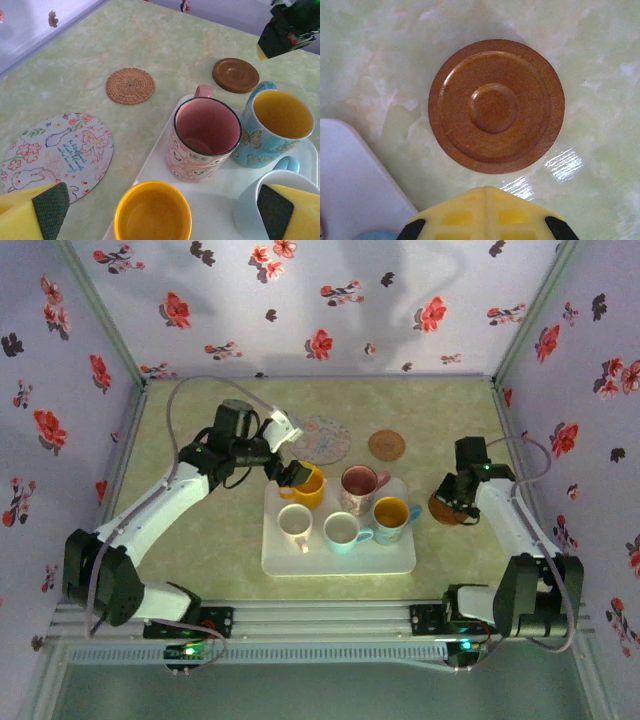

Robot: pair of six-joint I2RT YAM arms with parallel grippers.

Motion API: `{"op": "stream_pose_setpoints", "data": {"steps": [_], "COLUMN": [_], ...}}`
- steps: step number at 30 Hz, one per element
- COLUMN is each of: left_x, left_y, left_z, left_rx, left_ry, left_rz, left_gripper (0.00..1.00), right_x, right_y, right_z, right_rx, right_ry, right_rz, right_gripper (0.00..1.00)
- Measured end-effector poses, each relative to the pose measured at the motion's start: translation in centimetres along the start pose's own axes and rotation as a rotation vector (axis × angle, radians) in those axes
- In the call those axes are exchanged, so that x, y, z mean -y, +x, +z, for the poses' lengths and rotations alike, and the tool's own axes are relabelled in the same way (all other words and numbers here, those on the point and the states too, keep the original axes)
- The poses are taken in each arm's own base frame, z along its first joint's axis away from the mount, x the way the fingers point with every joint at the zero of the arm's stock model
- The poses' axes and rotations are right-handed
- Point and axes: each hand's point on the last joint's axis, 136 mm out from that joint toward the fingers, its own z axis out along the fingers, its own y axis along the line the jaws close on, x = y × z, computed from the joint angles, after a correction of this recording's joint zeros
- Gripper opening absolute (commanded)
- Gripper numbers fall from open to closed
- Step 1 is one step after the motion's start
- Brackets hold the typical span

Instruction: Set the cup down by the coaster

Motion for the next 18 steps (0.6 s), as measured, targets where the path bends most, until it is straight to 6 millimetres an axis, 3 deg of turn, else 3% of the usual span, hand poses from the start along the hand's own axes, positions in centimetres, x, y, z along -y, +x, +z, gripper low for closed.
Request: {"op": "stream_pose_setpoints", "data": {"steps": [18], "left_x": [-0.3], "left_y": [1.1], "left_z": [1.9], "left_rx": [-0.034], "left_ry": [0.022], "left_rz": [-0.034], "left_gripper": [1.00], "right_x": [1.8], "right_y": [-1.2], "right_z": [5.2], "right_rx": [-0.066], "right_ry": [0.074], "right_rz": [0.072], "right_gripper": [0.00]}}
